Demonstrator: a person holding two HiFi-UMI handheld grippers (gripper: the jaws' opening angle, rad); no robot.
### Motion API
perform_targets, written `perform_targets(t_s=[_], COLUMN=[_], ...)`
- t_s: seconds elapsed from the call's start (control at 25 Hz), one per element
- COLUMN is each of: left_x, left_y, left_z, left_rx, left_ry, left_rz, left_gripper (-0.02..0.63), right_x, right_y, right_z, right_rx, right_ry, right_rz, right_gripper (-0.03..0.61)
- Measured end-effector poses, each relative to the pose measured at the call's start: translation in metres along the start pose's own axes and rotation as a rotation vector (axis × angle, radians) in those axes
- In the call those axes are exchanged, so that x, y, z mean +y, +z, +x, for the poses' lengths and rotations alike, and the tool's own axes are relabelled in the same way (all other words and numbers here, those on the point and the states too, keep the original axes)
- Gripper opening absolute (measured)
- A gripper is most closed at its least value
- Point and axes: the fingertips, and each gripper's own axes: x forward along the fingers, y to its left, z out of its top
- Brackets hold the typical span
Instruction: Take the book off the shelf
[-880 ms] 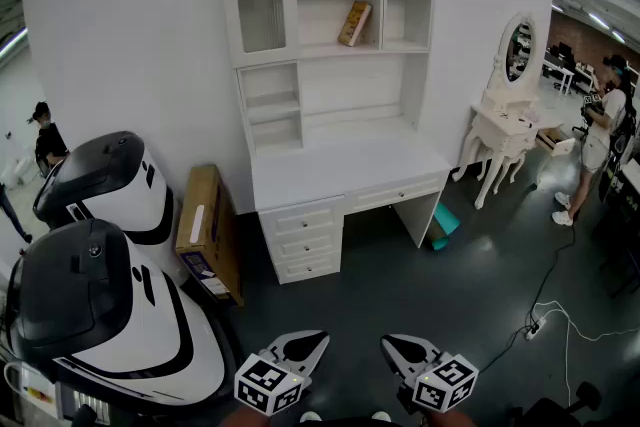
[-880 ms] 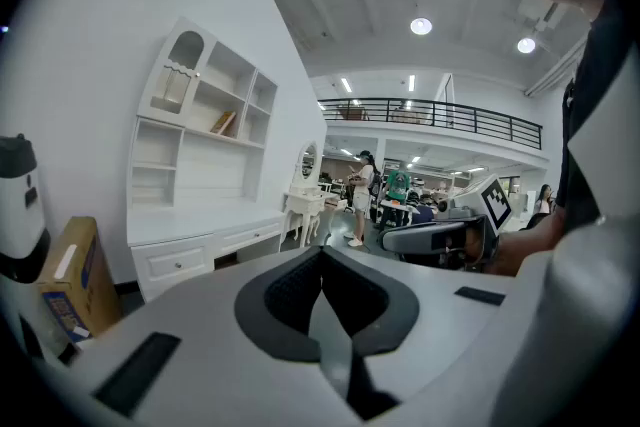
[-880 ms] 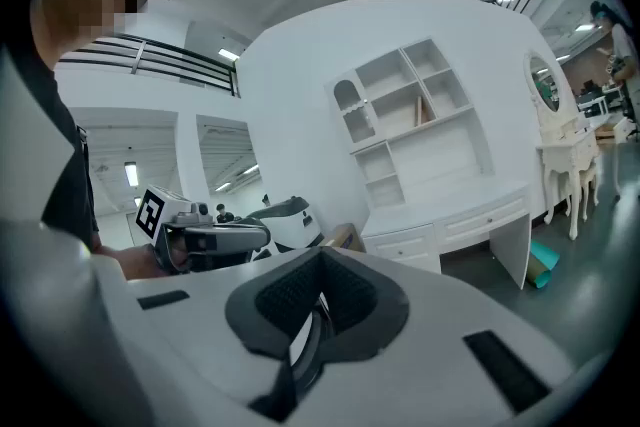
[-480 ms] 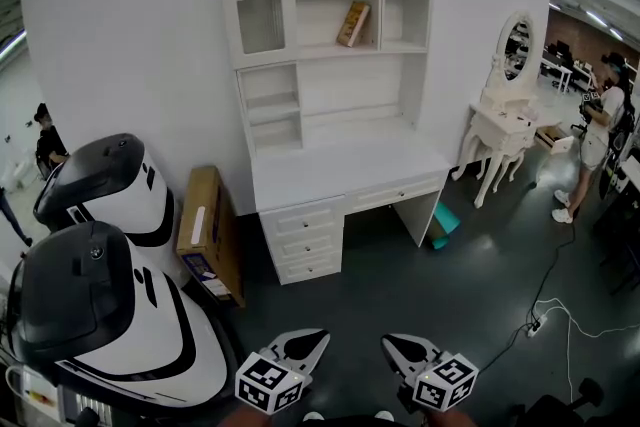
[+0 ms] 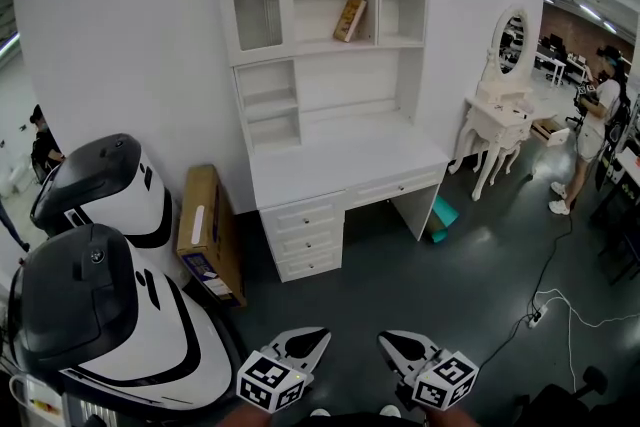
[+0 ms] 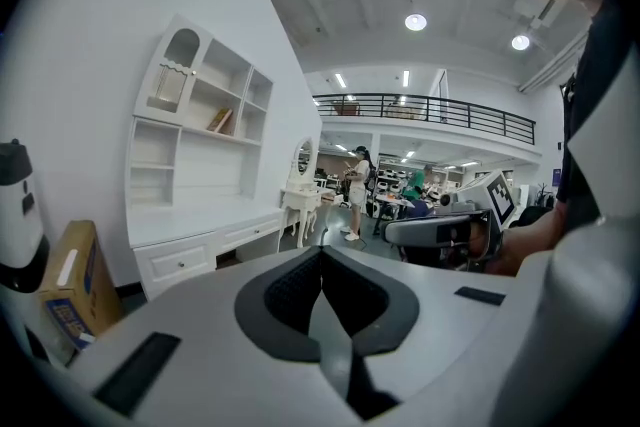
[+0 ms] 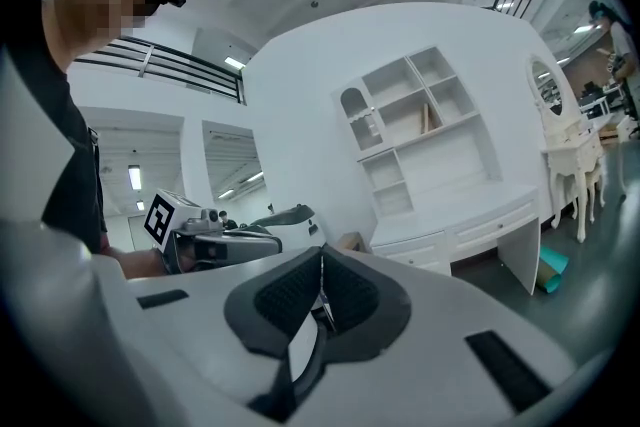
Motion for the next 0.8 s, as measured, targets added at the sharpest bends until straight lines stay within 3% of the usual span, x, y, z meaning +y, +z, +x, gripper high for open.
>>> perform_targets(t_s=[0.56,0.8], left_x=[0.029,0.036], left_y=[-0.02,-0.018], left_z=[-0.028,-0.023], left_rx=[0.037,0.024], left_ry=[-0.057,-0.066], left_rz=[0.022,0.007], left_gripper=[0.011,0.011], right_x=[0.031,0.022], right_y=[-0.022,-0.022], right_z=[0.026,0.032], right_rx=[0.006,0.02], right_ry=[-0.059,-0.082], right_rz=[0.026,0.028], right_gripper=[0.028,0.028])
